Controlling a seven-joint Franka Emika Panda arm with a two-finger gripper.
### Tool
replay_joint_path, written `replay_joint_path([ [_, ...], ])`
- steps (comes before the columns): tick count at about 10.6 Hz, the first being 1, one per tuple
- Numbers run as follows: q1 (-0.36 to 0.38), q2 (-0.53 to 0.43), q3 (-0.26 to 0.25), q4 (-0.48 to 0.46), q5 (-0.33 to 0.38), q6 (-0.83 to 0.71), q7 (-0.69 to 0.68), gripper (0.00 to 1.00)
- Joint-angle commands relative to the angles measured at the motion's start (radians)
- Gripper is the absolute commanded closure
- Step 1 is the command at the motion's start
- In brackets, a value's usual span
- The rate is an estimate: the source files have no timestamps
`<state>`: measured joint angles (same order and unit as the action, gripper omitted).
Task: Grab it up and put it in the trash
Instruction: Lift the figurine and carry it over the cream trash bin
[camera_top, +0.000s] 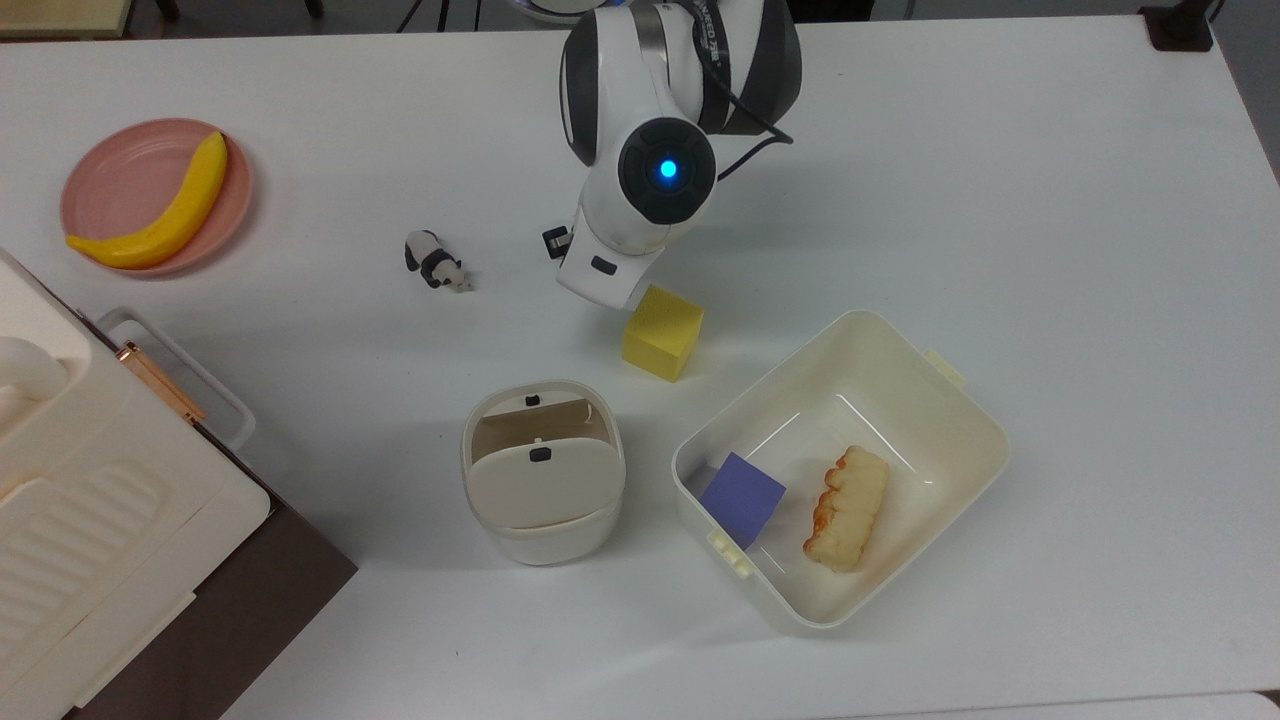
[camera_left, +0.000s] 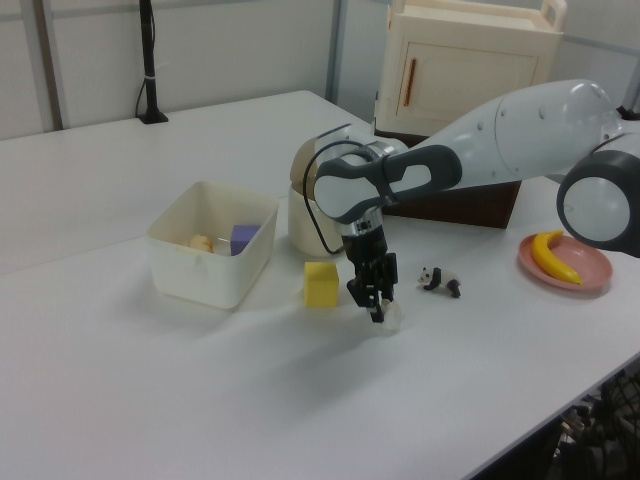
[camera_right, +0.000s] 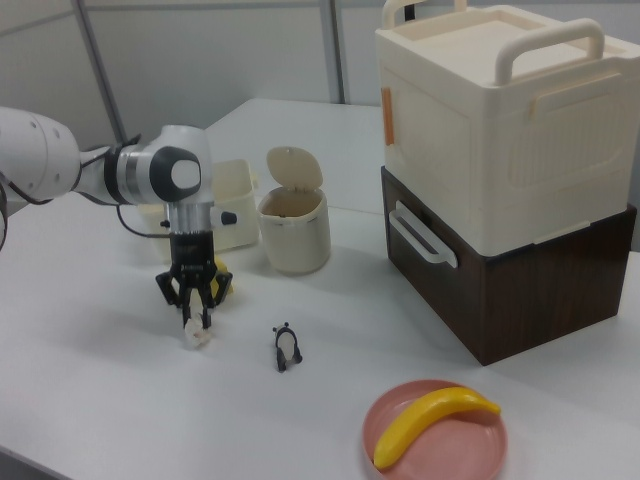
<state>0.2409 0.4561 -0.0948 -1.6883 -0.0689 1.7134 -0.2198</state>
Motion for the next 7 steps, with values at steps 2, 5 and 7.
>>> replay_joint_path([
  [2,-0.041,-0.134,-0.019,0.062,0.000,-0.024,-0.012,0.84],
  [5,-0.110,-0.165,-0.022,0.197,0.049,0.004,-0.009,0.83],
  [7,-0.135,-0.163,-0.022,0.217,0.066,0.250,0.003,0.79],
])
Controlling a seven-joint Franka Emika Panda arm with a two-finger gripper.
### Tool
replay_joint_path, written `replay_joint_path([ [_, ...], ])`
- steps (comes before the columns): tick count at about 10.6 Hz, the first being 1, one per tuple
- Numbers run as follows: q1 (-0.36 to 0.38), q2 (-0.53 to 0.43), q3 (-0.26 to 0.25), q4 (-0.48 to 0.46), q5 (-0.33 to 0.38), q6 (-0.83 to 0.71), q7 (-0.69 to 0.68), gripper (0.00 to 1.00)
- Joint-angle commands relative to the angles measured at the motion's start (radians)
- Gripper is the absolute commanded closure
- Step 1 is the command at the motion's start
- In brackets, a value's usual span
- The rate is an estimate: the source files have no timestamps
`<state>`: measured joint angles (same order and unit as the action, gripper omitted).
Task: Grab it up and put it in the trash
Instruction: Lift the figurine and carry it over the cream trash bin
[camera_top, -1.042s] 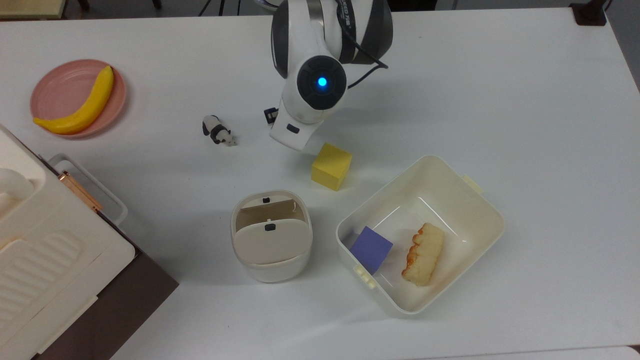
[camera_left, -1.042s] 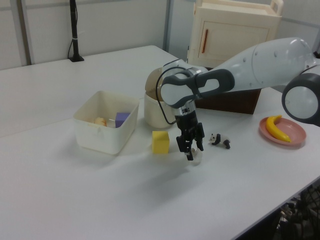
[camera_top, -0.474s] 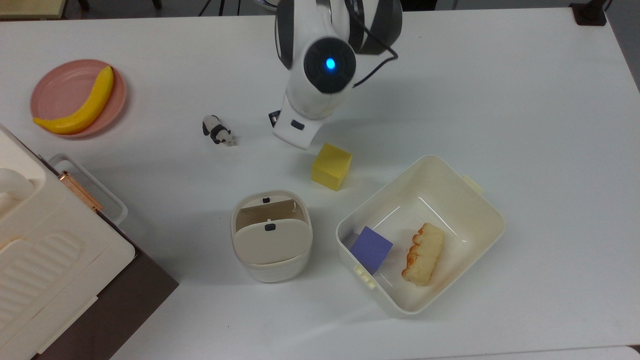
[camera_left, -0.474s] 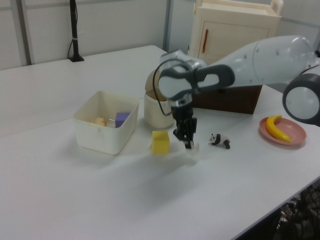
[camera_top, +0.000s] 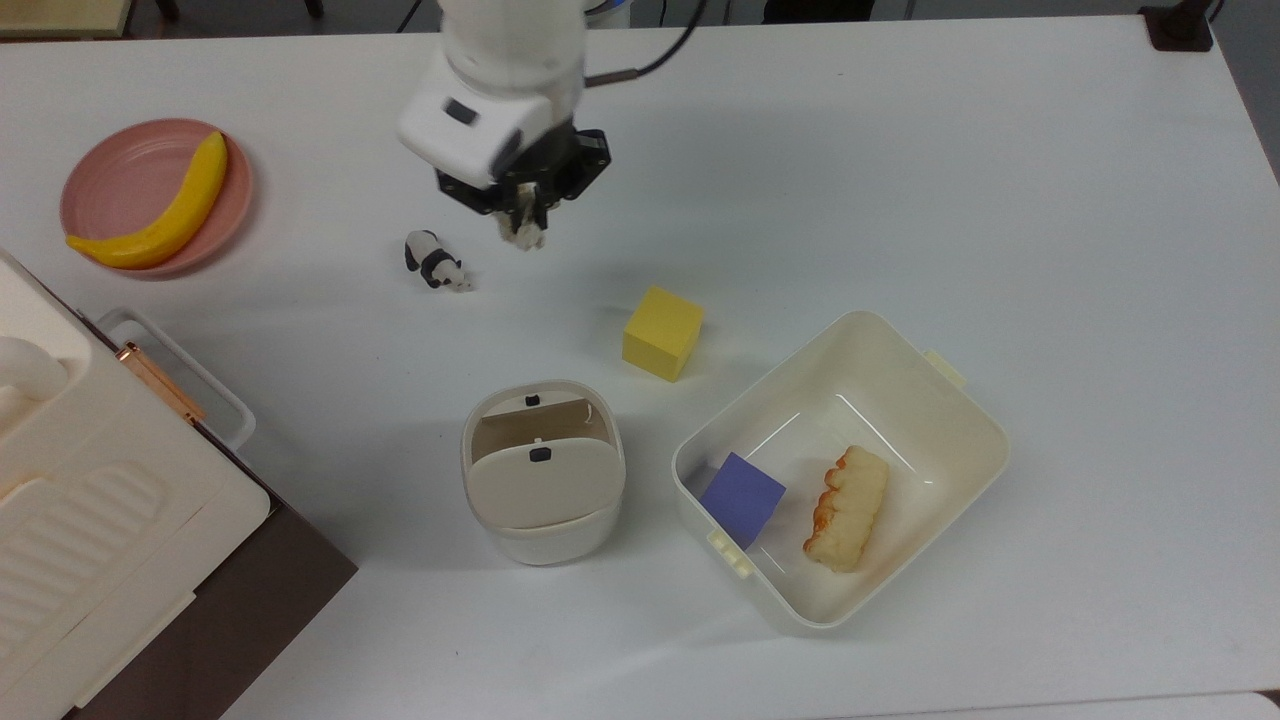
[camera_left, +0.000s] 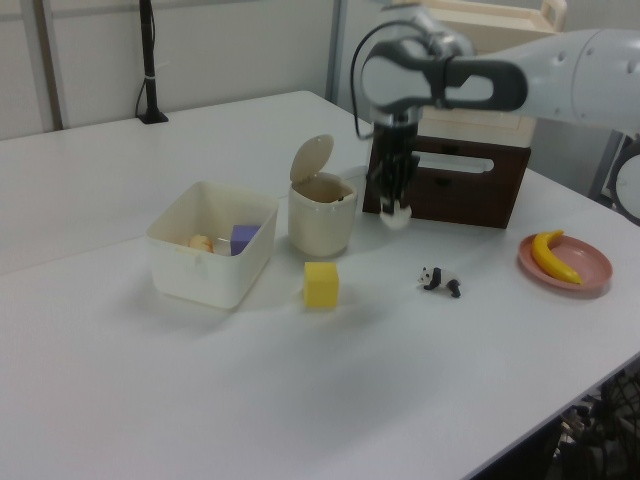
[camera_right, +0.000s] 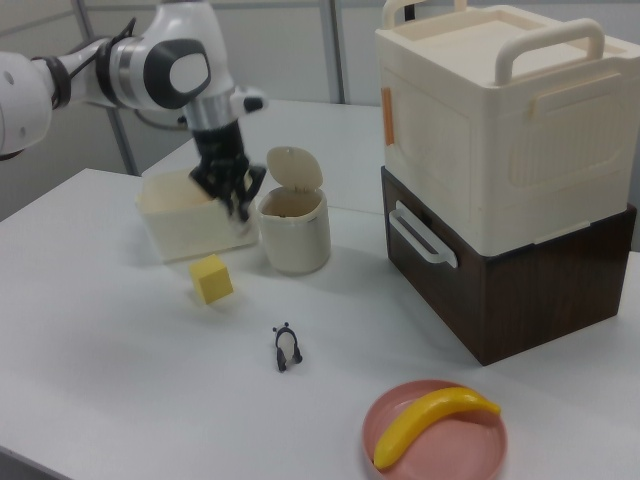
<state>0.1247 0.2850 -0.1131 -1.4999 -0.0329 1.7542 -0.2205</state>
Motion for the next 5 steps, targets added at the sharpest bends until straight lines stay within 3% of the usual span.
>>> replay_joint_path([
  [1,-0.023,0.013,-0.004,0.026,0.030,0.349,0.028,0.78],
  [2,-0.031,0.034,-0.002,0.026,0.027,0.460,0.080,0.75],
  [3,-0.031,0.063,-0.002,0.027,0.025,0.550,0.136,0.57],
  [4,-0.025,0.092,-0.002,0.027,0.021,0.617,0.200,0.01],
  [5,-0.022,0.109,0.001,0.026,-0.014,0.645,0.255,0.00],
])
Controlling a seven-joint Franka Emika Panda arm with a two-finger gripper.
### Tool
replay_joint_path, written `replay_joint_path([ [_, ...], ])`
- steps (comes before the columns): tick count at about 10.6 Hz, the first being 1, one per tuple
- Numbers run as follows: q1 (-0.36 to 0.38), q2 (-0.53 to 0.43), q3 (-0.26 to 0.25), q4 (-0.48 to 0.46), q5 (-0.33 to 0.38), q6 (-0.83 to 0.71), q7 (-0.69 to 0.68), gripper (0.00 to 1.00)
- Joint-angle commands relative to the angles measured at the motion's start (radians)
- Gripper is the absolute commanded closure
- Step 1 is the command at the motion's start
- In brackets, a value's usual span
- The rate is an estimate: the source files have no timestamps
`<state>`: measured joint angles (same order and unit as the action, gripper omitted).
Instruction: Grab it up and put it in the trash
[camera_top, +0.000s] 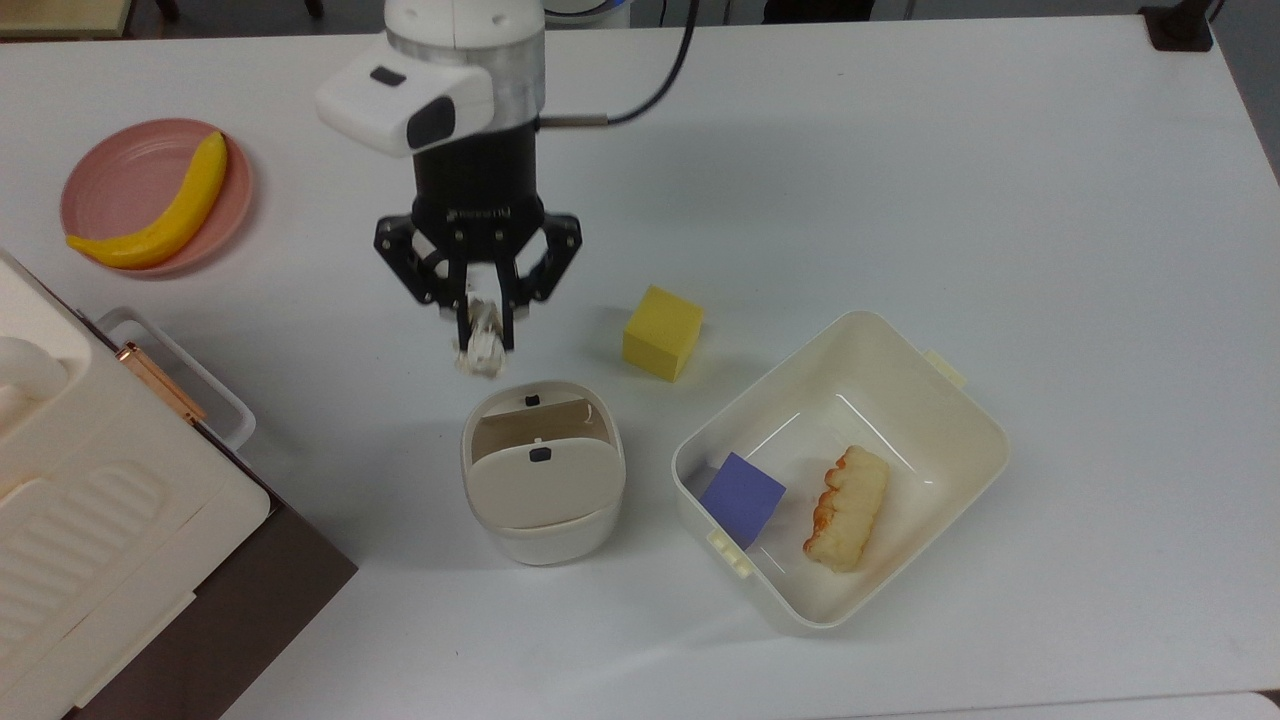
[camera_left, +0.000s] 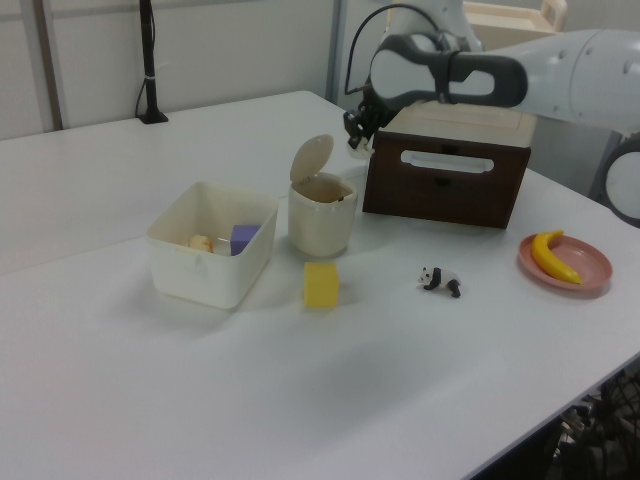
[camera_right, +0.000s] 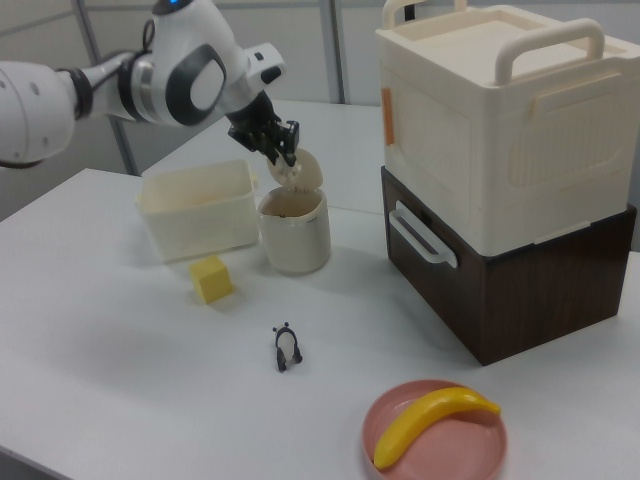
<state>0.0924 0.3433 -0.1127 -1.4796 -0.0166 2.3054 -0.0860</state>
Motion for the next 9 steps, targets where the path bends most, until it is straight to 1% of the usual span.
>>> replay_joint_path([
  [1,0.023,0.066,0.002,0.004,-0.077,0.095,0.140,0.00],
  [2,0.038,0.074,0.002,0.004,-0.098,0.095,0.155,0.00],
  [4,0.041,0.060,0.002,-0.004,-0.095,0.080,0.167,0.00],
  [5,0.041,0.045,0.004,-0.030,-0.091,0.036,0.183,0.00],
  [6,0.043,0.034,0.005,-0.031,-0.089,-0.060,0.196,0.00],
  [7,0.046,0.019,0.008,-0.028,-0.089,-0.189,0.201,0.00],
  [8,0.047,-0.021,0.010,-0.027,-0.086,-0.339,0.195,0.00],
  [9,0.052,-0.053,0.011,-0.027,-0.086,-0.448,0.193,0.00],
])
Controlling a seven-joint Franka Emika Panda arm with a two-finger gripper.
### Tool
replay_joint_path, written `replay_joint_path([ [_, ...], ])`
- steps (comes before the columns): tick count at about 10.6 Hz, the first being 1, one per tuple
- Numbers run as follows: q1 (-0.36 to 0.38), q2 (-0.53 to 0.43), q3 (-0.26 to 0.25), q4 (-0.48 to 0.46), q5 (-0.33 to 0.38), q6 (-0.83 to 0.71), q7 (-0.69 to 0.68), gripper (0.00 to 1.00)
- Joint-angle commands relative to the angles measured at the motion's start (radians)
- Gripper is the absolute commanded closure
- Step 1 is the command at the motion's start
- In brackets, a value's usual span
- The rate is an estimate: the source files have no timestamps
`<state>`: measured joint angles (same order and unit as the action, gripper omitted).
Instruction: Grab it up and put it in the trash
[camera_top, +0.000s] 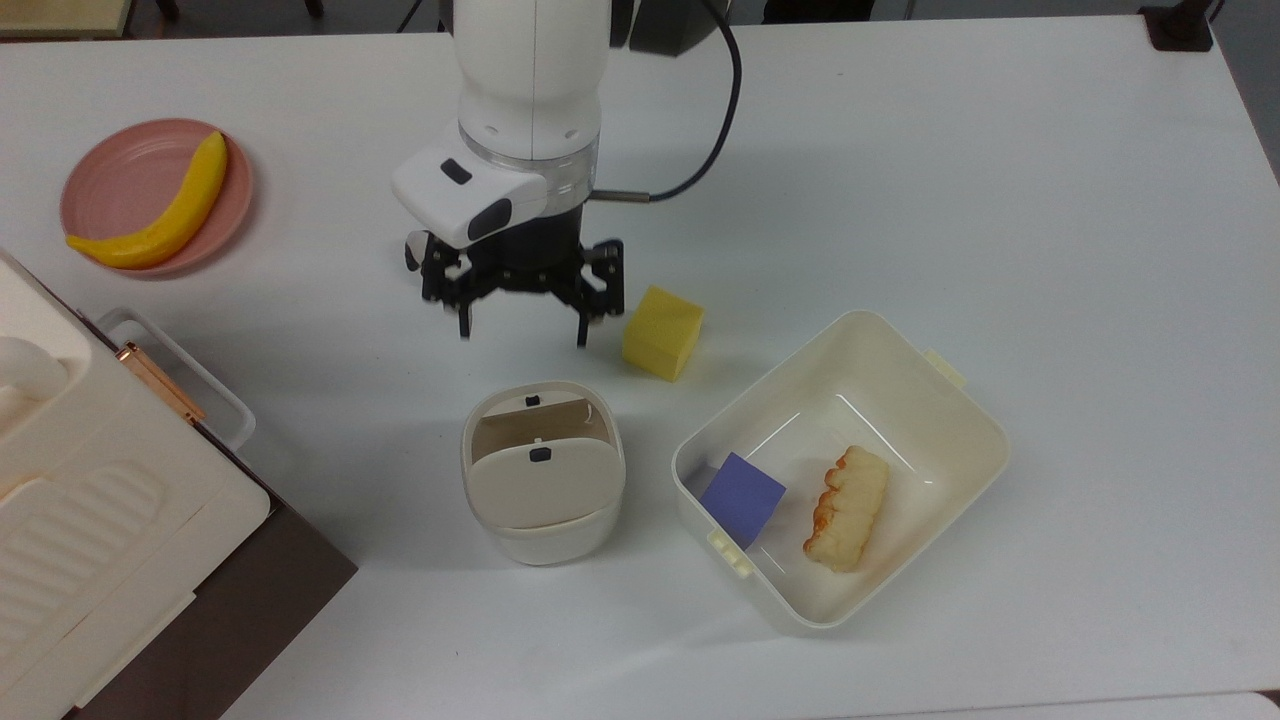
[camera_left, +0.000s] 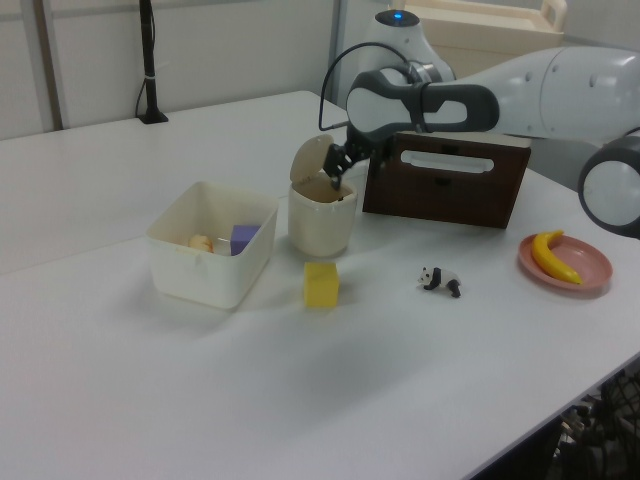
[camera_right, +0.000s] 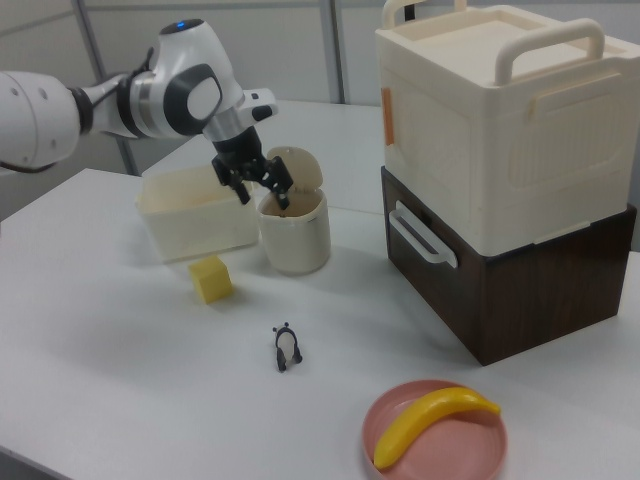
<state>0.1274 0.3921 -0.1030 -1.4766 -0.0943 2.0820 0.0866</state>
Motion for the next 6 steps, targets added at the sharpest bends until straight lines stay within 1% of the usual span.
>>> replay_joint_path([
  [1,0.018,-0.136,0.002,-0.030,-0.005,-0.323,0.016,0.00],
  [3,0.021,-0.176,0.003,-0.037,0.004,-0.400,0.018,0.00],
  [6,0.029,-0.177,0.003,-0.040,0.019,-0.408,0.016,0.00],
])
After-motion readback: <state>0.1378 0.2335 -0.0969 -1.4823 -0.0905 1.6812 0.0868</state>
